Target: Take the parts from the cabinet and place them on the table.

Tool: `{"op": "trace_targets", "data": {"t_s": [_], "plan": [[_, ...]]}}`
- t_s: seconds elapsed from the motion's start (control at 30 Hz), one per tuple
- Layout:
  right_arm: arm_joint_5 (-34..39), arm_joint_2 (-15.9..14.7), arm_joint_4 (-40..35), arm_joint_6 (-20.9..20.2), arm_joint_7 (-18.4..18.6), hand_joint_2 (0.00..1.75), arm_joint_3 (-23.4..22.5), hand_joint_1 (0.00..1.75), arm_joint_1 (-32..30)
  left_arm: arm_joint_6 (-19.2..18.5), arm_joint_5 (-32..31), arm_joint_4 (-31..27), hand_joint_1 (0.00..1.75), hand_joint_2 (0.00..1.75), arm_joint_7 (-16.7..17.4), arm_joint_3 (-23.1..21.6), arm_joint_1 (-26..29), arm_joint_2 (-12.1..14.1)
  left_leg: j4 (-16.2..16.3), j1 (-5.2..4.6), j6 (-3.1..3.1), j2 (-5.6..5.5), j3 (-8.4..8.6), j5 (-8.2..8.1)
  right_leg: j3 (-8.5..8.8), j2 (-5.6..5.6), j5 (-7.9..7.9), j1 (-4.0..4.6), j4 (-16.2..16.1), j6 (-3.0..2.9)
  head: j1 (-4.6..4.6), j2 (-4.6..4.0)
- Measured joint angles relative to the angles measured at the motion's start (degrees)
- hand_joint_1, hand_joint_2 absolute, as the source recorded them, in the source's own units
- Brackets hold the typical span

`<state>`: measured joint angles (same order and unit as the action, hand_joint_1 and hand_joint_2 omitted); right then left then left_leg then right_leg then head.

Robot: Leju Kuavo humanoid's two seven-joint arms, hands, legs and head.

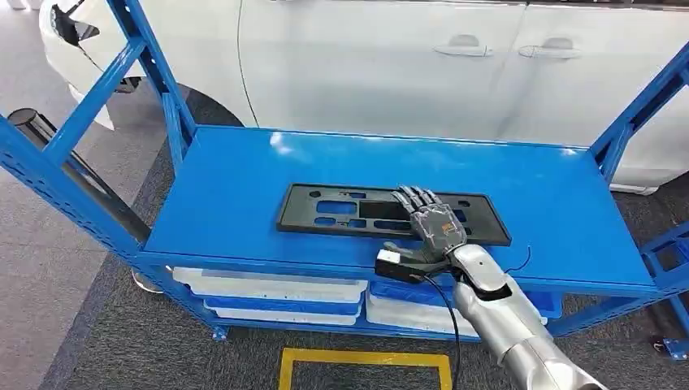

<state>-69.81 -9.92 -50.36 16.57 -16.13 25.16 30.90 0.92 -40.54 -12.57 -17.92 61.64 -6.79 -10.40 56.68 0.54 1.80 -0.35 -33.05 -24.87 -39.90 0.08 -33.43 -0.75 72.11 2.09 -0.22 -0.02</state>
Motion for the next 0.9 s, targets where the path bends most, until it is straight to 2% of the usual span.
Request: {"op": "trace_targets", "data": {"t_s": [0.03, 0.07, 0.1, 0.17, 0.2, 0.23, 0.33, 0.37, 0.4, 0.43, 0.47, 0.5, 0.53, 0.57, 0.6, 0.67, 0.7, 0.73, 0.77, 0.8, 0.83, 0.87, 0.9], "plan": [[0.09, 0.00, 0.24, 0.00, -0.13, 0.00, 0.05, 0.00, -0.09, 0.00, 0.02, 0.00, 0.00, 0.00, 0.02, 0.00, 0.08, 0.00, 0.05, 0.00, 0.00, -0.01, -0.03, 0.00, -1.41, -0.01, -0.47, -0.05, 2.78, 0.11, 0.00, 0.00], [0.22, 0.00, 0.40, -0.02, -0.31, 0.00, 0.07, 0.00, -0.11, 0.02, 0.02, 0.00, 0.00, 0.00, 0.04, 0.00, 0.16, 0.00, 0.09, 0.00, -0.01, -0.01, 0.00, -0.01, -1.54, -0.02, 0.22, -0.11, 2.83, 0.15, 0.00, -0.02], [0.50, 0.02, 0.55, -0.11, -0.50, 0.00, 0.15, 0.00, -0.02, 0.02, 0.02, 0.00, 0.00, 0.00, 0.04, 0.02, 0.20, 0.00, 0.18, 0.01, -0.08, -0.03, 0.02, -0.06, -0.24, -0.04, 2.29, -0.20, -0.02, 0.13, 0.00, -0.02], [0.92, 0.04, 0.55, -0.28, -0.77, 0.00, 0.24, 0.00, 0.35, 0.02, 0.02, 0.00, 0.00, 0.00, 0.04, 0.02, 0.14, -0.04, 0.53, 0.03, -0.43, -0.09, 0.11, -0.30, 4.70, -0.06, 7.42, -0.33, -10.22, -0.08, 0.00, 0.00], [1.07, 0.07, 0.57, -0.35, -0.86, 0.00, 0.26, 0.00, 0.58, 0.02, 0.02, 0.00, 0.00, 0.00, 0.04, 0.02, 0.13, -0.09, 0.69, 0.02, -0.68, -0.10, 0.08, -0.46, 6.48, -0.06, 7.98, -0.35, -14.30, -0.35, 0.00, -0.02], [1.20, 0.18, 0.59, -0.61, -0.94, 0.00, 0.33, 0.00, 0.83, 0.02, 0.06, 0.00, 0.00, 0.00, 0.00, 0.02, 0.06, -0.09, 0.93, -0.35, -1.01, -0.13, -0.12, -0.57, 6.63, -0.06, 7.85, 0.16, -14.62, -0.65, -0.09, 0.00], [1.62, 0.24, 0.61, -1.01, -1.47, 0.00, 0.35, 0.00, 0.89, 0.02, 0.28, 0.00, 0.00, 0.00, 0.00, 0.02, 0.16, -0.07, 0.60, -0.23, -1.91, -0.11, 0.05, -0.42, 6.53, 0.08, 7.85, 0.42, -14.48, -1.48, -0.07, -0.02], [1.79, 0.26, 0.59, -1.12, -1.58, 0.00, 0.35, 0.00, 1.02, 0.02, 0.33, 0.00, 0.00, 0.00, 0.00, 0.04, 0.13, -0.07, 0.78, -0.26, -2.31, -0.14, 0.02, -0.64, 6.73, 0.01, 8.17, -0.07, -14.99, -1.96, -0.07, -0.02], [2.03, 0.46, 0.59, -1.33, -1.71, 0.00, 0.40, 0.00, 1.14, 0.02, 0.35, 0.00, 0.00, 0.00, -0.02, 0.04, 0.14, -0.07, 1.79, -0.03, -2.54, -0.07, -0.33, -1.54, 6.88, -0.10, 8.30, -0.14, -15.23, -2.24, -0.09, -0.02], [2.18, 0.55, 0.59, -1.51, -1.77, 0.00, 0.42, 0.00, 1.26, 0.02, 0.35, 0.00, 0.00, 0.00, -0.04, 0.04, 0.10, -0.07, 3.60, -0.03, -2.75, 0.00, -1.11, -2.86, 6.89, -0.13, 8.30, -0.16, -15.26, -2.48, -0.44, 0.00], [2.40, 0.55, 0.59, -1.75, -1.86, 0.00, 0.42, 0.00, 1.42, 0.00, 0.35, 0.00, 0.00, 0.00, -0.02, 0.07, 0.14, -0.07, 9.44, 0.13, -3.08, 0.00, -3.70, -6.12, 6.80, -0.21, 8.31, -0.08, -15.23, -2.73, -0.52, -0.02], [2.51, 0.55, 0.59, -1.96, -1.90, 0.00, 0.42, 0.00, 1.41, 0.00, 0.35, 0.00, 0.00, 0.00, -0.02, 0.07, 0.24, -0.07, 14.26, 0.18, -3.27, 0.01, -5.87, -8.22, 6.76, -0.24, 8.29, 0.00, -15.22, -2.80, -0.50, -0.02], [2.68, 0.55, 0.59, -2.23, -2.12, 0.00, 0.44, 0.00, 1.33, -0.02, 0.35, 0.00, 0.00, 0.00, -0.02, 0.09, 0.32, -0.07, 18.38, 0.18, -3.38, 0.01, -7.69, -9.53, 6.74, -0.24, 8.28, 0.06, -15.18, -2.80, -0.55, 0.00], [3.04, 0.55, 0.59, -2.38, -2.23, 0.00, 0.44, 0.00, 1.23, -0.02, 0.35, 0.00, 0.00, 0.00, -0.02, 0.09, 0.39, -0.07, 19.79, 0.18, -3.39, 0.01, -8.33, -9.40, 6.77, -0.22, 8.28, 0.08, -15.16, -2.80, -0.52, -0.02], [3.30, 0.55, 0.53, -2.56, -2.36, 0.00, 0.44, 0.00, 1.18, -0.02, 0.35, 0.00, 0.00, 0.00, -0.02, 0.09, 0.39, -0.07, 18.23, 0.18, -3.31, 0.01, -7.63, -8.00, 6.81, -0.16, 8.28, 0.08, -15.14, -2.79, -0.52, 0.00], [3.56, 0.55, 0.26, -2.78, -2.49, 0.00, 0.44, 0.00, 1.16, -0.02, 0.35, 0.00, 0.00, 0.00, -0.02, 0.09, 0.32, -0.02, 9.80, 0.18, -2.99, 0.01, -3.55, -3.42, 6.96, -0.01, 8.20, 0.08, -15.08, -2.68, -0.52, -0.02], [3.65, 0.55, -0.08, -3.04, -2.65, 0.00, 0.44, 0.00, 1.13, -0.06, 0.35, 0.00, 0.00, 0.00, -0.02, 0.09, 0.28, 0.02, 3.44, 0.17, -2.61, 0.02, -0.42, -0.70, 7.03, 0.08, 8.08, 0.08, -15.02, -2.47, -0.55, 0.00], [3.69, 0.50, -0.37, -3.26, -2.67, 0.00, 0.44, 0.00, 1.12, -0.09, 0.35, 0.00, 0.00, 0.00, -0.02, 0.09, 0.20, 0.02, 1.17, -0.13, -2.26, 0.00, 0.65, -1.36, 6.88, 0.16, 8.00, 0.51, -14.83, -2.10, -0.50, -0.02], [3.69, 0.41, -0.57, -3.45, -2.67, 0.00, 0.44, 0.00, 1.07, -0.09, 0.33, 0.00, 0.00, 0.00, -0.04, 0.09, 0.16, 0.02, 1.01, -0.13, -1.97, -0.03, 0.51, -1.25, 6.64, 0.22, 8.17, 0.46, -14.85, -1.74, -0.42, 0.00], [3.74, 0.33, -0.70, -3.72, -2.71, 1.75, 0.44, 0.00, 0.99, -0.11, 0.22, 0.00, 0.00, 0.00, -0.04, 0.09, 0.20, 0.06, 1.03, -0.24, -1.76, -0.06, 0.34, -1.22, 6.56, 0.22, 8.24, 0.39, -14.91, -1.46, -0.46, -0.02], [3.85, 0.26, -0.83, -4.02, -2.74, 1.75, 0.44, 0.00, 0.96, -0.11, 0.20, 0.00, 0.00, 0.00, -0.07, 0.09, 0.21, 0.07, 1.05, -0.35, -1.49, -0.09, 0.29, -1.19, 6.60, 0.20, 8.34, 0.38, -15.04, -1.17, -0.48, 0.00], [4.20, 0.20, -0.94, -4.57, -2.91, 1.75, 0.42, 0.00, 1.05, -0.09, 0.17, 0.00, 0.00, 0.00, -0.07, 0.09, 0.27, 0.07, 0.56, -0.14, -0.95, -0.07, 0.42, -0.90, 6.71, 0.22, 8.40, 0.41, -15.16, -0.70, -0.48, 0.00], [4.48, 0.09, -0.98, -4.92, -3.22, 1.75, 0.42, 0.00, 1.04, -0.13, 0.15, 0.00, 0.00, 0.00, -0.07, 0.09, 0.21, 0.04, 0.17, 0.12, -0.51, 0.06, 0.68, -0.58, 6.59, 0.15, 7.70, 0.08, -14.49, -0.46, -0.50, 0.00]]}}
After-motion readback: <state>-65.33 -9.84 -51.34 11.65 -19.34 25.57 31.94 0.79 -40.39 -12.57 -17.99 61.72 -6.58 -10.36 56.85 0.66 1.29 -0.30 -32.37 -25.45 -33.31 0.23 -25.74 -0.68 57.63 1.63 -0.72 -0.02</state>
